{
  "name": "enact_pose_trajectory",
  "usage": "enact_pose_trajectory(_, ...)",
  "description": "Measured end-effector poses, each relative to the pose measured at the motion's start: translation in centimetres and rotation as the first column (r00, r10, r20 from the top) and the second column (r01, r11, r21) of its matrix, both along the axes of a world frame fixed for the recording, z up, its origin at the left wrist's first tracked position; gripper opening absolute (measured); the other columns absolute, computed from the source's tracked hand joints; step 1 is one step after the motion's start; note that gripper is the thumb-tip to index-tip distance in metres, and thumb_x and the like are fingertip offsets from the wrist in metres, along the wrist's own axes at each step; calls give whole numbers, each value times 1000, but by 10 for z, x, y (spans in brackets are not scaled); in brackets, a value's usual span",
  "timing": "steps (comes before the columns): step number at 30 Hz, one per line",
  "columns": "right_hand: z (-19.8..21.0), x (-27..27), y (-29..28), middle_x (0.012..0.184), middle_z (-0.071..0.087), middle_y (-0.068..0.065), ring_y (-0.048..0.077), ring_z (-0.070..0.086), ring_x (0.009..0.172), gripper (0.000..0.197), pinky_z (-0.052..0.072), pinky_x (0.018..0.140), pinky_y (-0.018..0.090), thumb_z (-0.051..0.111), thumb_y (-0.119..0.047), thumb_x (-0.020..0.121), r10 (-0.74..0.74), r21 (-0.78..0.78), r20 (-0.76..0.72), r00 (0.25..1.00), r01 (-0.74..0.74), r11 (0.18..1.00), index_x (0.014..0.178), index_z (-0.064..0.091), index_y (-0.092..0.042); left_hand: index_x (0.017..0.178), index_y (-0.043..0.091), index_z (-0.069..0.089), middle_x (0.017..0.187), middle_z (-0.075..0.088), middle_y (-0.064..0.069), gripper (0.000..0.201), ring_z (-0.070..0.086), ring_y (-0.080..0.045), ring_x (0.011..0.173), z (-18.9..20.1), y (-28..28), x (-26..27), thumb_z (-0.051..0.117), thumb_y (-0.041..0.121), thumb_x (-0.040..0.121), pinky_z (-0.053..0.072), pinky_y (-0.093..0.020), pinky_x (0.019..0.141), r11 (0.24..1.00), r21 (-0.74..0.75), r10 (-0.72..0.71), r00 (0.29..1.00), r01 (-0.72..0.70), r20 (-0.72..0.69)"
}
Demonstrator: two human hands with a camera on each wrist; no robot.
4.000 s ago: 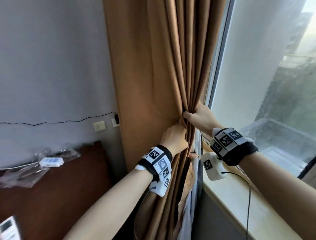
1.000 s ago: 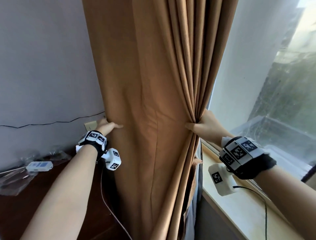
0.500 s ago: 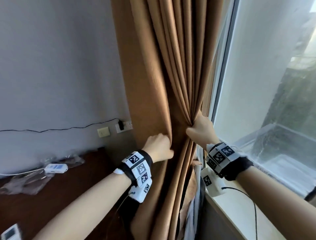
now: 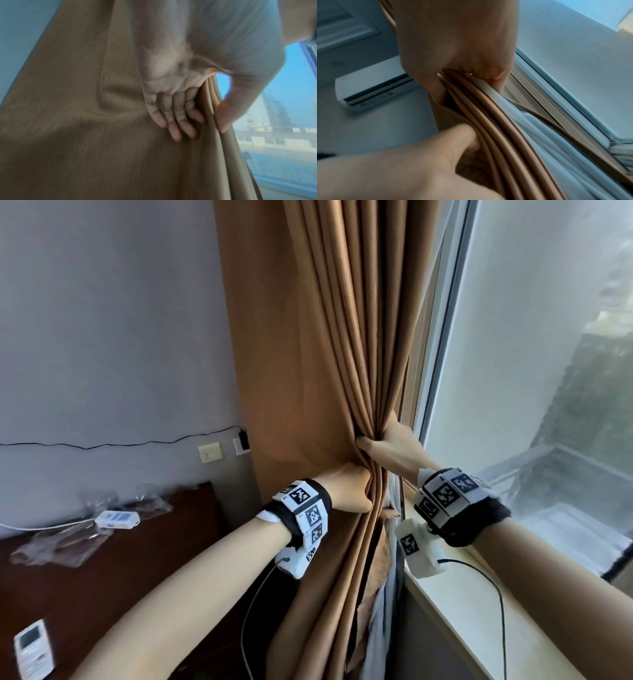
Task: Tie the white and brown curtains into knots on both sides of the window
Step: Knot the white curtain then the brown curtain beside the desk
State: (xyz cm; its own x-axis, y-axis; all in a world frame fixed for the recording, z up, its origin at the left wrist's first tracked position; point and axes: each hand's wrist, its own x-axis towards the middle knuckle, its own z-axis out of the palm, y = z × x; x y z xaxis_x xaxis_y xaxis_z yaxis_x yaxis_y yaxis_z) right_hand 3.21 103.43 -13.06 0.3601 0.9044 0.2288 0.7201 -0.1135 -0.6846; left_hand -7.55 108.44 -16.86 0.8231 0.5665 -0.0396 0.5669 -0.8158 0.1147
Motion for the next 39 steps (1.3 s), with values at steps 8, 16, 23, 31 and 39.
enact_pose_trajectory(8, -6, 11, 3, 84, 59, 3, 31, 59, 88, 39, 46, 71, 33, 64, -16, 73, -160, 124, 99, 982, 147, 981, 109, 51, -13, 80, 12, 66, 79, 65, 2, 11, 60, -13, 78, -8, 28, -1, 60, 5, 73, 46, -23, 74, 894, -440, 89, 927, 87, 363)
enact_pose_trajectory(16, -11, 22, -1, 66, 52, 1, 15, 50, 61, 15, 35, 48, 24, 62, -4, 73, -94, 128, 102, 990, 81, 989, 81, 50, -7, 121, 11, 54, 125, 54, -8, 54, 53, -26, 115, -17, 181, -98, 57, 4, 68, 42, -34, 100, 618, -539, 680, 43, -573, 732)
enact_pose_trajectory(23, -10, 27, 3, 90, 65, 25, 38, 62, 86, 27, 51, 70, 45, 67, -6, 72, -67, 128, 38, 997, 62, 990, 93, 59, 8, 152, 25, 8, 139, 45, -9, 112, 49, -23, 115, -35, 226, -139, 70, -5, 63, 47, -44, 95, 521, -817, 853, 141, -248, 502)
enact_pose_trajectory(31, -10, 22, 5, 76, 62, 15, 30, 58, 72, 18, 48, 60, 32, 63, -4, 74, -91, 150, 67, 994, 81, 985, 89, 55, 2, 112, 3, 58, 112, 65, -15, 48, 59, -33, 110, -25, 163, -107, 75, 34, 78, 49, -38, 93, 623, -527, 770, 335, -578, 543)
enact_pose_trajectory(39, -12, 14, 6, 67, 48, -7, 23, 48, 68, 30, 32, 57, 27, 58, -5, 71, -90, 158, 117, 989, 71, 985, 98, 47, -14, 63, 9, 42, 72, 60, -17, 36, 62, -40, 77, 8, 4, -45, 61, 29, 85, 45, -37, 63, 932, -7, 314, 796, -363, 517)
